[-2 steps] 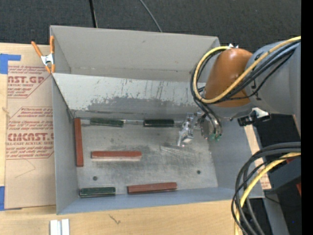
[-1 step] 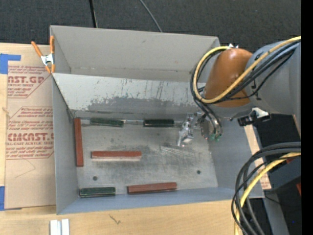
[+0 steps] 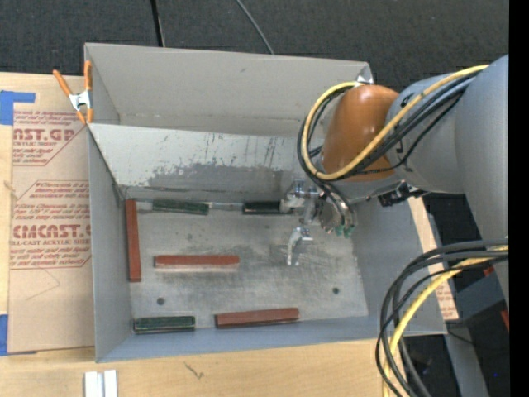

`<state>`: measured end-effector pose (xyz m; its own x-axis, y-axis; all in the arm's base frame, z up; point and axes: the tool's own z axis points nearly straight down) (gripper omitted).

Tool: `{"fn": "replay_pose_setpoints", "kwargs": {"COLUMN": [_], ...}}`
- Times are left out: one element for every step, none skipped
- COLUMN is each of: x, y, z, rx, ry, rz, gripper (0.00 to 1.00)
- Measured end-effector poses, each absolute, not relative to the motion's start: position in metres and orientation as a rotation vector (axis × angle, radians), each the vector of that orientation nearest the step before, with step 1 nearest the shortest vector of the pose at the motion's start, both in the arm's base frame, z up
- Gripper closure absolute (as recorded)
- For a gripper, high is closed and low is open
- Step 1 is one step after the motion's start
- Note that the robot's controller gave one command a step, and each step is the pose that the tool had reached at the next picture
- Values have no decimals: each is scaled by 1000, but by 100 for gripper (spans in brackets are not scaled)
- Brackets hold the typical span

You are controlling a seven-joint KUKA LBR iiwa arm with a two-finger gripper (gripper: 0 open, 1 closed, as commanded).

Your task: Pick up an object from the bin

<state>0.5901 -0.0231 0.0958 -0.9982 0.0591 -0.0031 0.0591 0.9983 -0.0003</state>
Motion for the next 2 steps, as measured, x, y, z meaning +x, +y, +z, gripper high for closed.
{"fn": "replay_pose_setpoints", "kwargs": {"x": [590, 581], "y": [-22, 7], "z": [95, 89], "rx": [88, -11], "ry": [3139, 3139], "rz": [0, -4], "gripper": [0, 0]}}
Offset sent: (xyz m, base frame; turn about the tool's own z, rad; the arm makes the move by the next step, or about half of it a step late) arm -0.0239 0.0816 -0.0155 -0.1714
